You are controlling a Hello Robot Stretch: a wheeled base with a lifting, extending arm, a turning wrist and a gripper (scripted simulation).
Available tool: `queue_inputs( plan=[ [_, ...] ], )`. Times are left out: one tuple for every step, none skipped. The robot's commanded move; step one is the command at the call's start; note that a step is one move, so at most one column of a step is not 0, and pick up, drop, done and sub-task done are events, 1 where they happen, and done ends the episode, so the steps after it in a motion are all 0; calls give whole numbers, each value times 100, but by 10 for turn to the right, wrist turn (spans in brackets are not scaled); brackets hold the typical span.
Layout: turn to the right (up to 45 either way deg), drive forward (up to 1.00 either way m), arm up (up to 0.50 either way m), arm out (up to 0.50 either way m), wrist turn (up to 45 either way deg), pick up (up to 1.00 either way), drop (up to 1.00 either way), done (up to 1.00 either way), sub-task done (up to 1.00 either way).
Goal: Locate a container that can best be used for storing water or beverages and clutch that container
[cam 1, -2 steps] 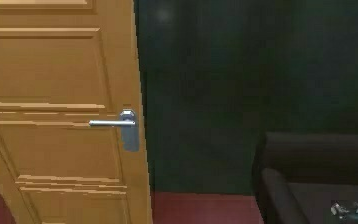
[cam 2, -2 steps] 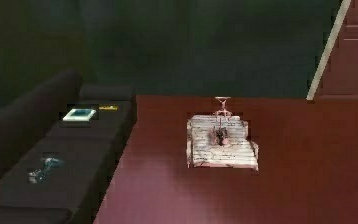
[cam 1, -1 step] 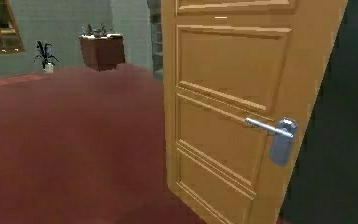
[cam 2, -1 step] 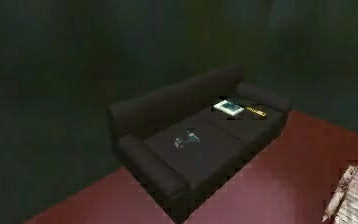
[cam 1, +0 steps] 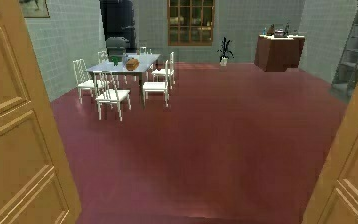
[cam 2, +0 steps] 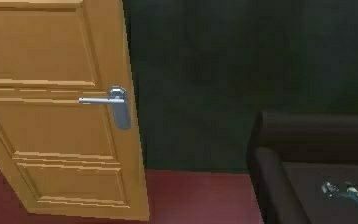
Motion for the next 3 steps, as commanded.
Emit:
queue_inputs(
  plan=[
    [-90, 0, 0, 0, 0, 0, 0, 0, 0],
    [0, 70, 0, 0, 0, 0, 0, 0, 0],
    [30, 0, 0, 0, 0, 0, 0, 0, 0]
  ],
)
